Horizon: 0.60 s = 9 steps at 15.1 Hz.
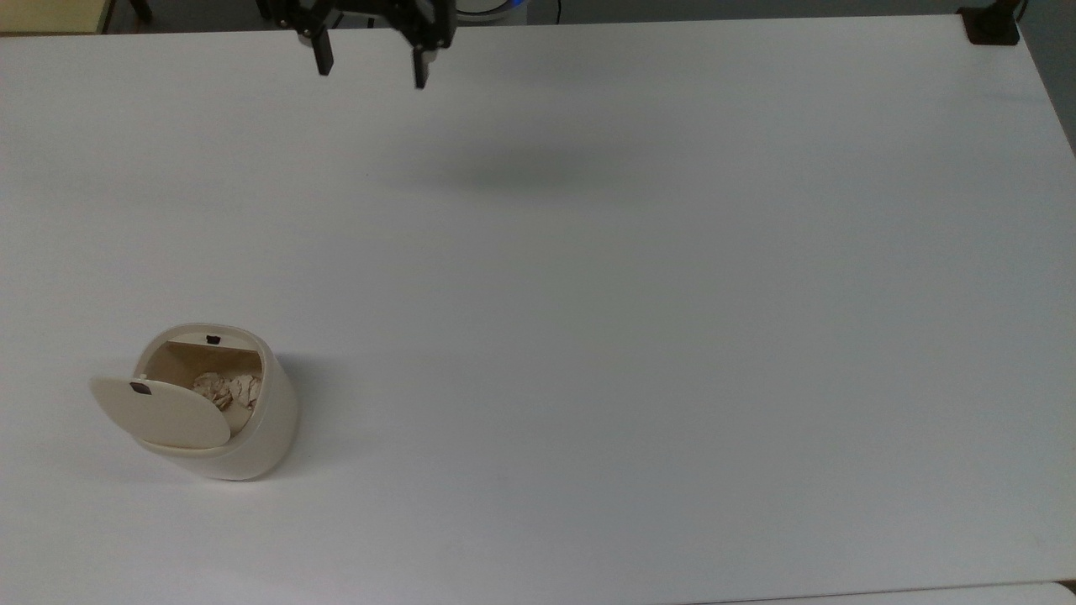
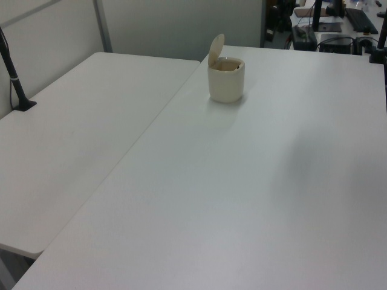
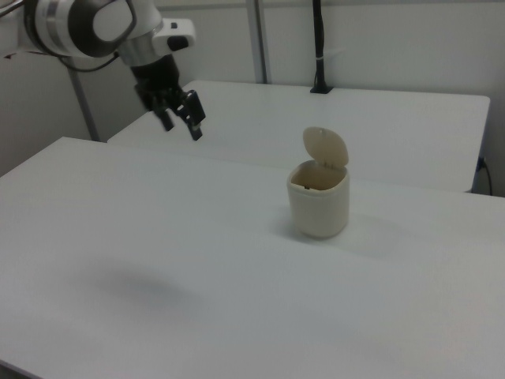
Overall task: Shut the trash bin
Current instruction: 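Move the gripper over the open lid of the cream trash bin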
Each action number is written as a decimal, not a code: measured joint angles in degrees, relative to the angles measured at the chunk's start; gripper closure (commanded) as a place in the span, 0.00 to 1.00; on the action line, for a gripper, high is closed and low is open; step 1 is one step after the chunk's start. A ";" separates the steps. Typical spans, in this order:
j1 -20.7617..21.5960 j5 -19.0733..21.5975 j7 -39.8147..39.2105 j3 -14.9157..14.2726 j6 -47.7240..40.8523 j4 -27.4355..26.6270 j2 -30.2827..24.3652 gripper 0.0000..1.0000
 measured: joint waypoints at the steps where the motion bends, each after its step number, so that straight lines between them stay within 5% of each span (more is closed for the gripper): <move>1: -0.47 0.00 3.25 -0.03 2.12 0.83 0.83 0.59; 3: -1.73 0.01 10.12 -0.09 6.88 2.28 2.74 0.90; 4: -2.38 0.01 14.39 -0.12 9.97 2.77 3.78 0.98; 9: -3.89 -0.21 36.77 -1.31 24.51 7.45 10.53 1.00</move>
